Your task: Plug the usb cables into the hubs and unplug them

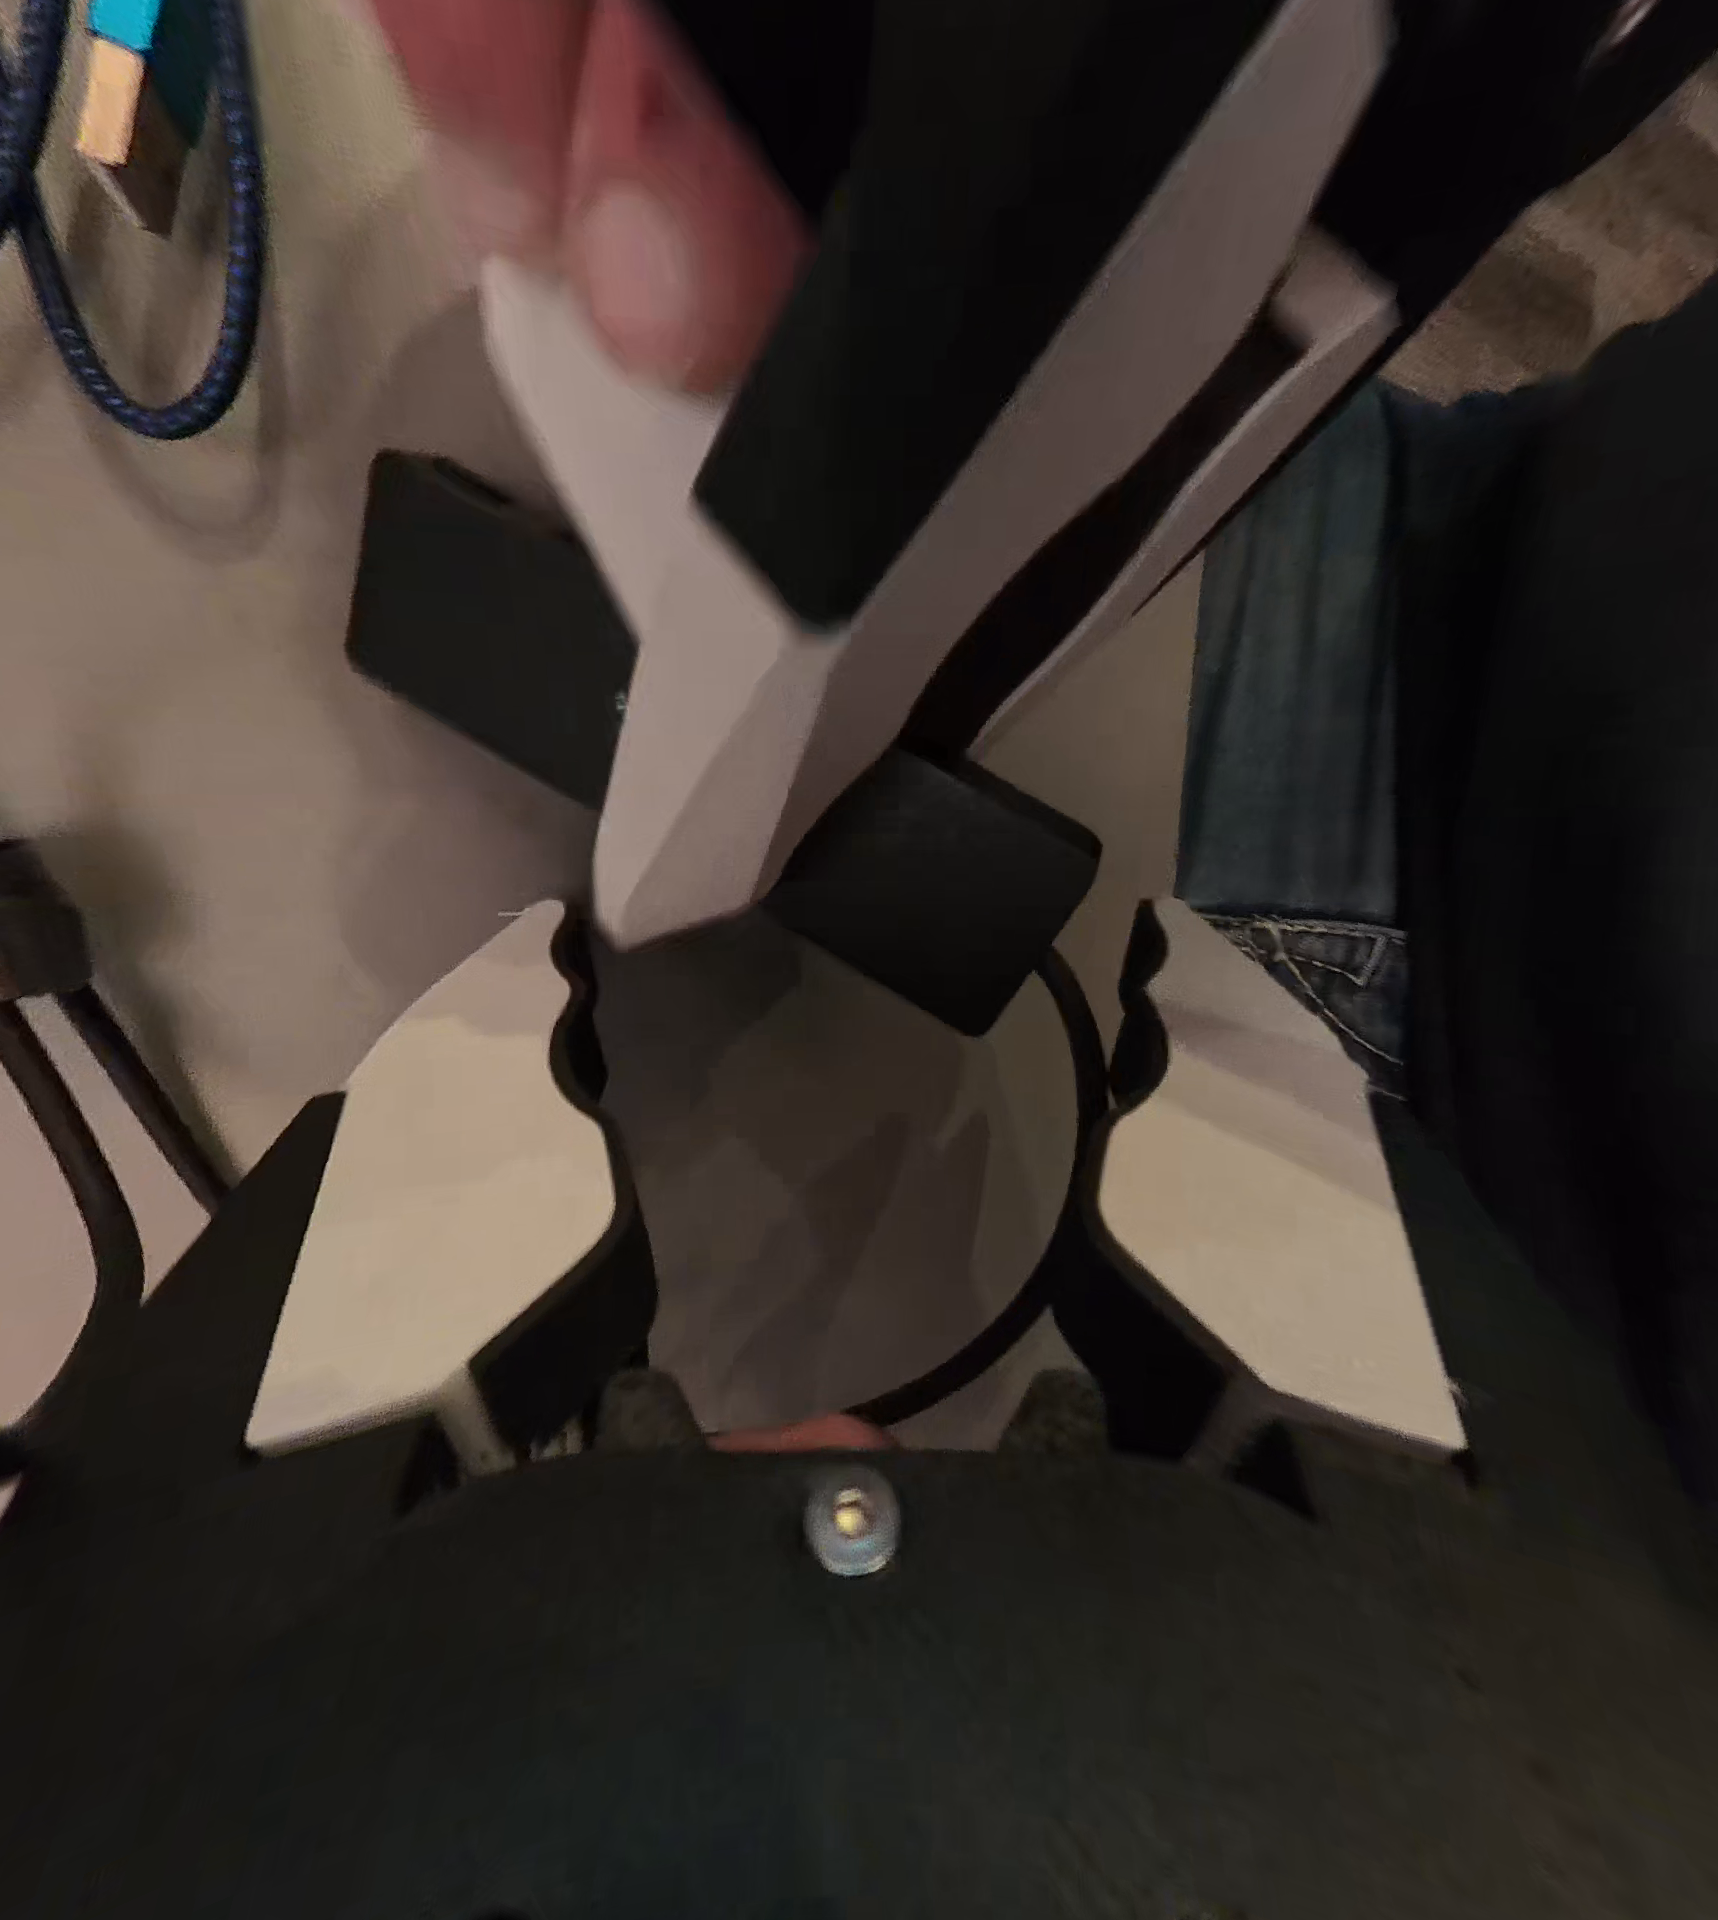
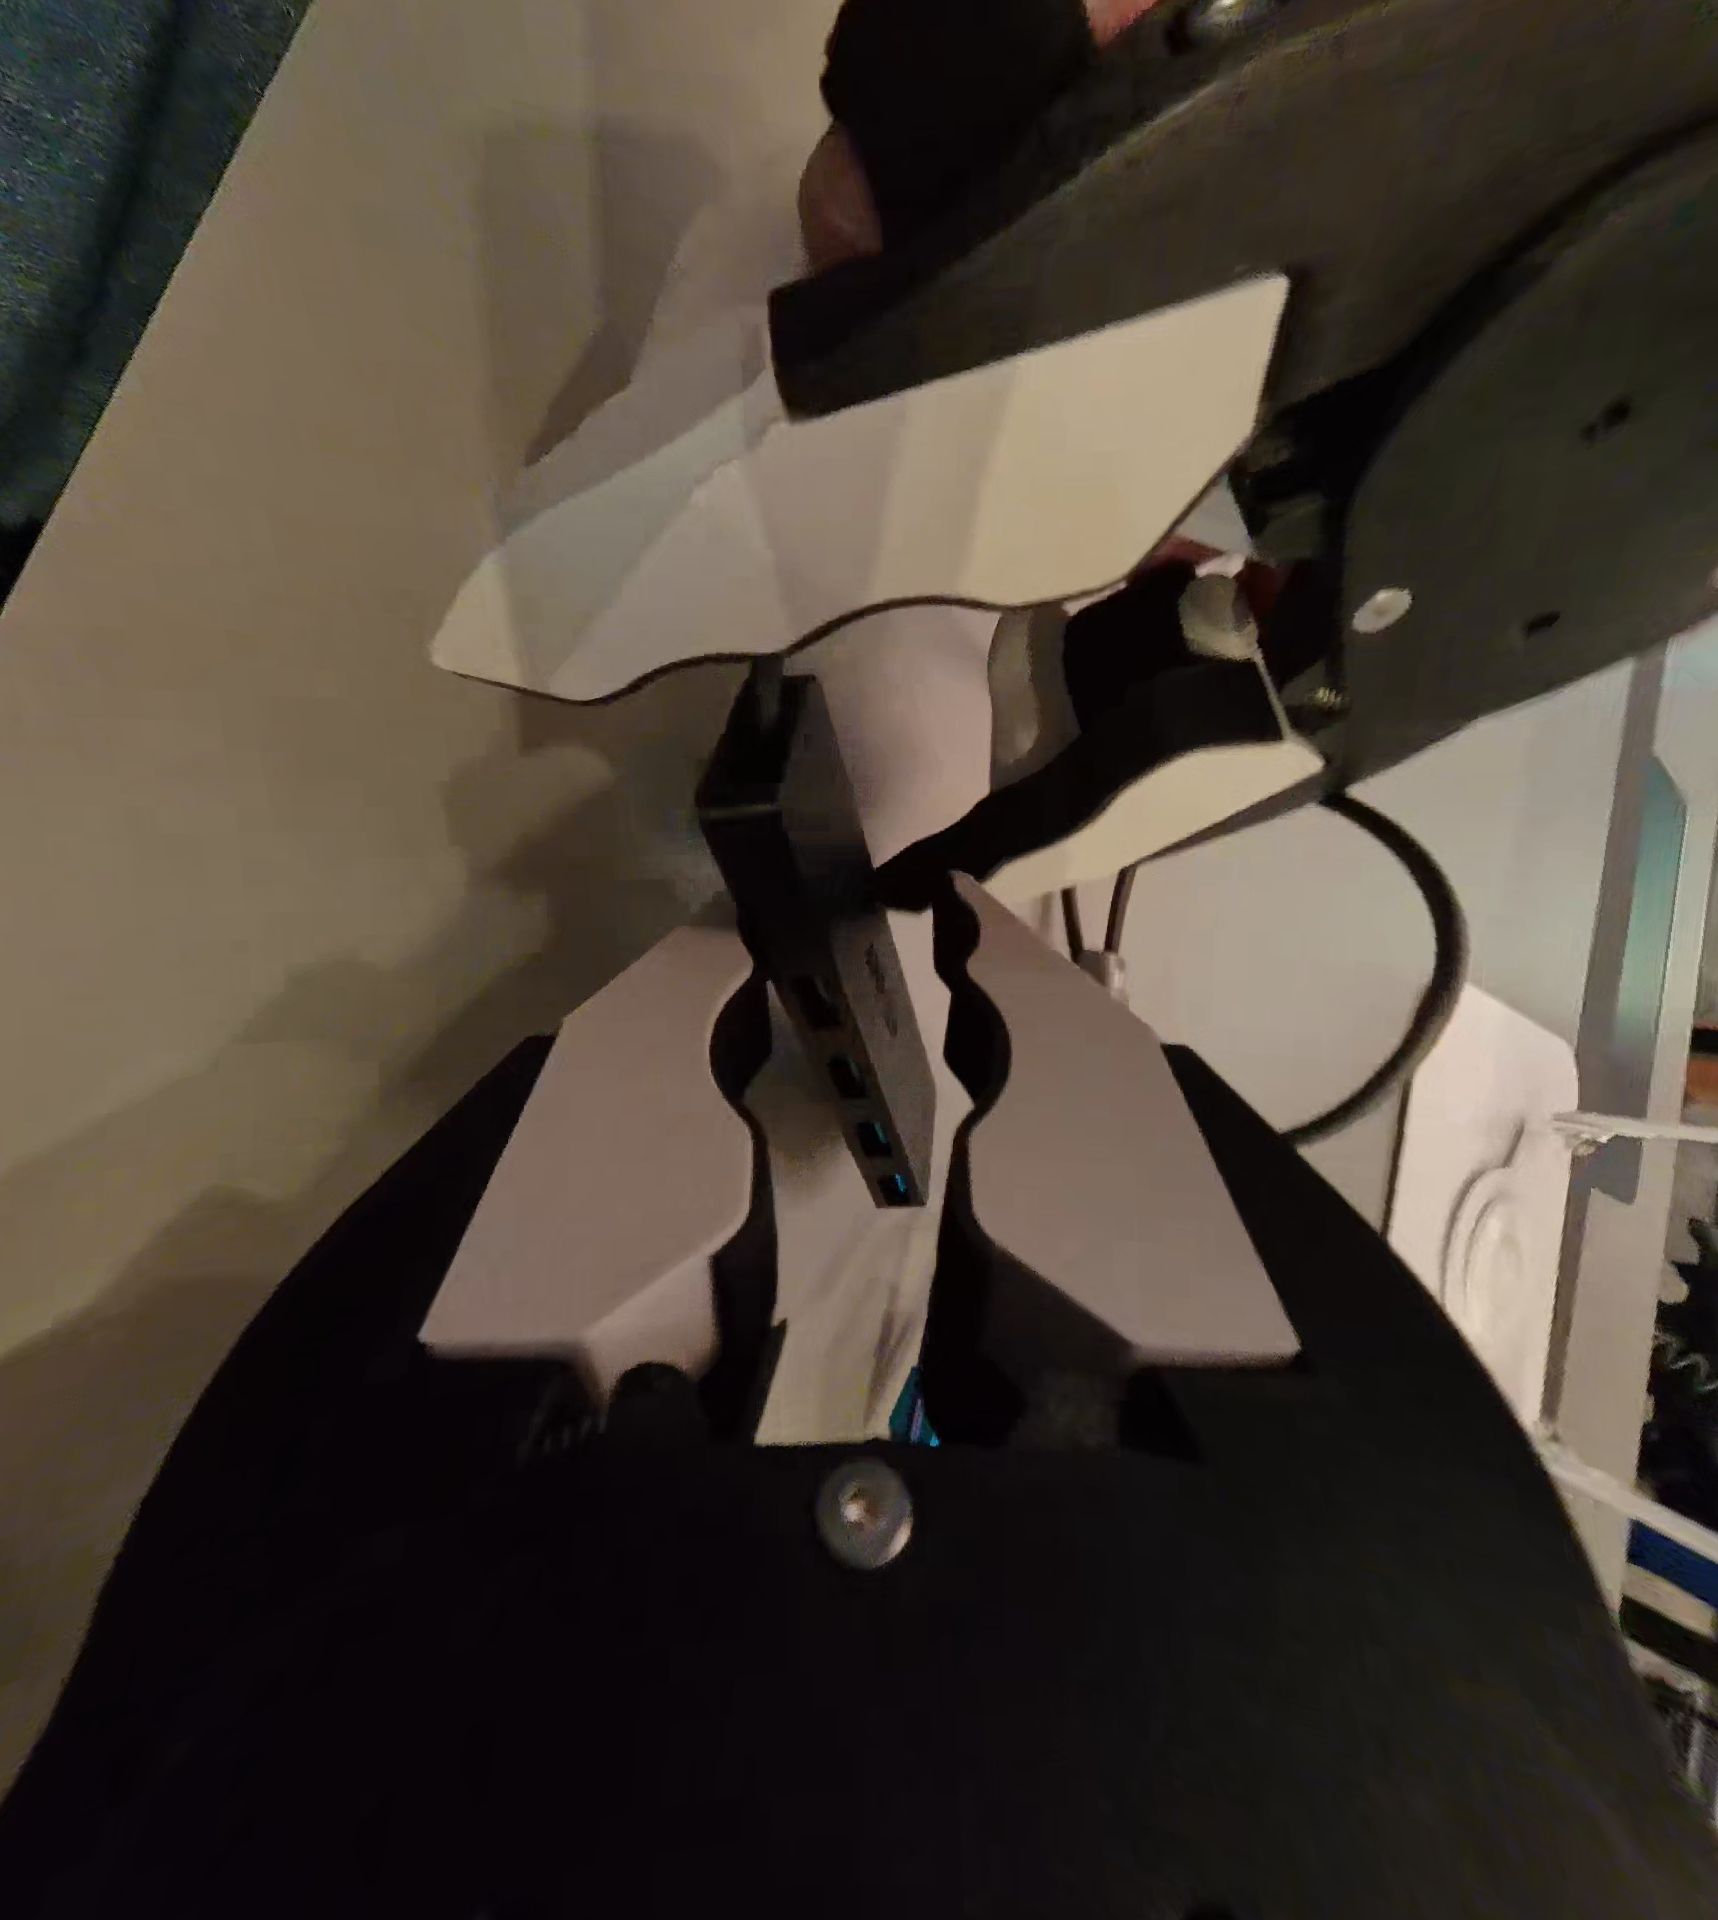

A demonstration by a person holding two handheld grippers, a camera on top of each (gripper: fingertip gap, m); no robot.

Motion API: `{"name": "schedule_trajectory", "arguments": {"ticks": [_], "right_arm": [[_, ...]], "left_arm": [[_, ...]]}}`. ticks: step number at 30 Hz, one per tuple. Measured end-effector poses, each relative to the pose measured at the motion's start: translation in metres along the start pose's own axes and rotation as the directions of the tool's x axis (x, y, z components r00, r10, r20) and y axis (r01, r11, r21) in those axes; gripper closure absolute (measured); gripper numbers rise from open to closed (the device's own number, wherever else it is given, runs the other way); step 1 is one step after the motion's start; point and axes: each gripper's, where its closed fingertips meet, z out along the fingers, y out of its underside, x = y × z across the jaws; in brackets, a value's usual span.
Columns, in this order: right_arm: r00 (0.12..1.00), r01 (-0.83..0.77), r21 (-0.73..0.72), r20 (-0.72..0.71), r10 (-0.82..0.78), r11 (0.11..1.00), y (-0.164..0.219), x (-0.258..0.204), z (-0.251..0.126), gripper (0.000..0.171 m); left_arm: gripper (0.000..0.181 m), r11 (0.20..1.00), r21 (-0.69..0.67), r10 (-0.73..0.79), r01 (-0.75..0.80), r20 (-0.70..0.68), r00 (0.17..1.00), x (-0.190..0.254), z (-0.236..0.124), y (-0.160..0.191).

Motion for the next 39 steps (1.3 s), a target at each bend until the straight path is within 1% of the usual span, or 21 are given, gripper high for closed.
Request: {"name": "schedule_trajectory", "arguments": {"ticks": [3,4,6,9,10,11,13,15,17,18,20,21,22,24,27,29,30,32,35,37,39], "right_arm": [[0.995,-0.098,-0.030,0.011,0.098,0.995,0.017,-0.002,-0.016,0.133],[0.990,-0.139,-0.035,0.006,0.139,0.990,0.024,-0.003,-0.023,0.133],[0.967,-0.255,-0.016,-0.001,0.255,0.967,0.038,-0.001,-0.036,0.126],[0.915,-0.402,0.006,-0.047,0.402,0.916,0.060,0.008,-0.057,0.127],[0.888,-0.456,0.004,-0.064,0.455,0.890,0.069,0.013,-0.062,0.126],[0.854,-0.512,0.003,-0.107,0.509,0.859,0.079,0.023,-0.067,0.133],[0.739,-0.654,0.062,-0.165,0.654,0.754,0.096,0.044,-0.073,0.149],[0.621,-0.763,0.089,-0.179,0.764,0.641,0.119,0.059,-0.071,0.157],[0.554,-0.821,0.031,-0.202,0.808,0.570,0.148,0.062,-0.061,0.160],[0.537,-0.837,-0.023,-0.223,0.813,0.547,0.164,0.060,-0.055,0.157],[0.531,-0.846,-0.110,-0.265,0.805,0.522,0.189,0.055,-0.046,0.152],[0.528,-0.846,-0.098,-0.287,0.799,0.524,0.193,0.060,-0.048,0.154],[0.550,-0.830,-0.113,-0.317,0.772,0.545,0.195,0.062,-0.053,0.156],[0.654,-0.740,-0.076,-0.313,0.689,0.668,0.174,0.070,-0.063,0.157],[0.763,-0.646,-0.030,-0.059,0.643,0.763,0.123,0.045,-0.062,0.153],[0.787,-0.614,-0.088,0.007,0.617,0.784,0.122,0.029,-0.055,0.146],[0.798,-0.599,-0.112,0.000,0.603,0.793,0.125,0.026,-0.050,0.150],[0.799,-0.593,-0.160,-0.002,0.601,0.789,0.134,0.019,-0.040,0.160],[0.765,-0.640,-0.121,-0.011,0.644,0.758,0.134,0.023,-0.036,0.163],[0.730,-0.683,-0.050,-0.017,0.683,0.728,0.130,0.030,-0.041,0.164],[0.678,-0.735,0.053,0.079,0.731,0.676,0.114,0.033,-0.049,0.164]], "left_arm": [[0.085,0.999,0.028,-0.021,0.019,0.092,0.995,-0.013,-0.003,0.002],[0.084,0.999,0.035,-0.029,0.025,0.118,0.993,-0.017,-0.004,0.004],[0.082,0.998,0.049,-0.045,0.038,0.156,0.987,-0.021,-0.005,0.005],[0.079,0.996,0.068,-0.069,0.055,0.208,0.976,-0.027,-0.005,0.005],[0.077,0.996,0.069,-0.072,0.058,0.218,0.973,-0.028,-0.005,0.005],[0.076,0.996,0.064,-0.073,0.059,0.246,0.967,-0.031,-0.005,0.006],[0.073,0.996,0.071,-0.069,0.053,0.254,0.965,-0.029,-0.005,0.003],[0.073,0.994,0.094,-0.078,0.054,0.272,0.959,-0.031,-0.008,-0.003],[0.073,0.994,0.104,-0.073,0.045,0.281,0.957,-0.029,-0.010,-0.008],[0.072,0.993,0.111,-0.067,0.036,0.285,0.956,-0.028,-0.012,-0.011],[0.072,0.994,0.109,-0.061,0.030,0.295,0.954,-0.026,-0.014,-0.014],[0.072,0.994,0.109,-0.058,0.025,0.305,0.950,-0.026,-0.015,-0.015],[0.072,0.993,0.117,-0.057,0.022,0.313,0.948,-0.026,-0.017,-0.016],[0.071,0.992,0.123,-0.061,0.025,0.305,0.950,-0.023,-0.018,-0.017],[0.071,0.993,0.118,-0.059,0.025,0.298,0.953,-0.021,-0.017,-0.015],[0.072,0.992,0.122,-0.051,0.016,0.292,0.955,-0.018,-0.015,-0.017],[0.073,0.992,0.123,-0.044,0.009,0.286,0.957,-0.016,-0.014,-0.019],[0.074,0.991,0.130,-0.028,-0.010,0.284,0.958,-0.011,-0.014,-0.024],[0.079,0.983,0.174,0.014,-0.063,0.271,0.963,0.002,-0.017,-0.041],[0.082,0.972,0.215,0.034,-0.098,0.281,0.959,0.006,-0.021,-0.055],[0.084,0.958,0.252,0.052,-0.140,0.325,0.944,0.003,-0.026,-0.070]]}}
